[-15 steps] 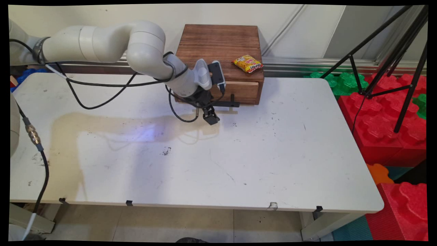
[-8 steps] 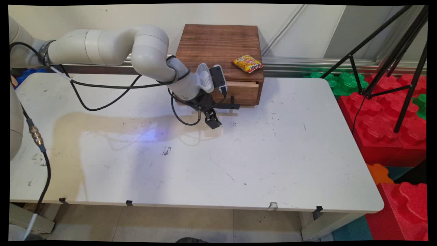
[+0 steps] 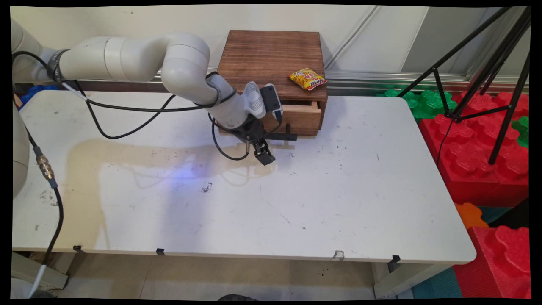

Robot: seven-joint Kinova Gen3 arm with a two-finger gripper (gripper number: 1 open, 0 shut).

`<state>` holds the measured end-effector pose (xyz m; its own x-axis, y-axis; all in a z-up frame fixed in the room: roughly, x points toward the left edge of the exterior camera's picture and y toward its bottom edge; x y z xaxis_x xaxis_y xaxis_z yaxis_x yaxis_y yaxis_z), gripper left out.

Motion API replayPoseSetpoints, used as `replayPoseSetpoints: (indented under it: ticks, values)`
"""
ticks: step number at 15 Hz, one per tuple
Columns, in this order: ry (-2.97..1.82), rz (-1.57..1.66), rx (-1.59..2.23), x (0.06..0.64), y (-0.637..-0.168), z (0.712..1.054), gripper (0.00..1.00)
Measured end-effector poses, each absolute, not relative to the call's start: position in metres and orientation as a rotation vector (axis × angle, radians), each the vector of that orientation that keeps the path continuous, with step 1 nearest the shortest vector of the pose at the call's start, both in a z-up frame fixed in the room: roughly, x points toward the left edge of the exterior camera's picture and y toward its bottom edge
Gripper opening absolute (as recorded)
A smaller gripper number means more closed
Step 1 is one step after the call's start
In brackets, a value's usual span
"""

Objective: Open the drawer

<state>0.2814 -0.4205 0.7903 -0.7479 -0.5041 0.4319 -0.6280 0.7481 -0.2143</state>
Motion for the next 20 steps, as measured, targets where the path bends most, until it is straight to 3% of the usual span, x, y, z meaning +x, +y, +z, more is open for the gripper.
replayPoseSetpoints:
  ticks: [20]
  values:
    - [-2.612,0.421,0.838,0.263,-0.347,0.802,1.0]
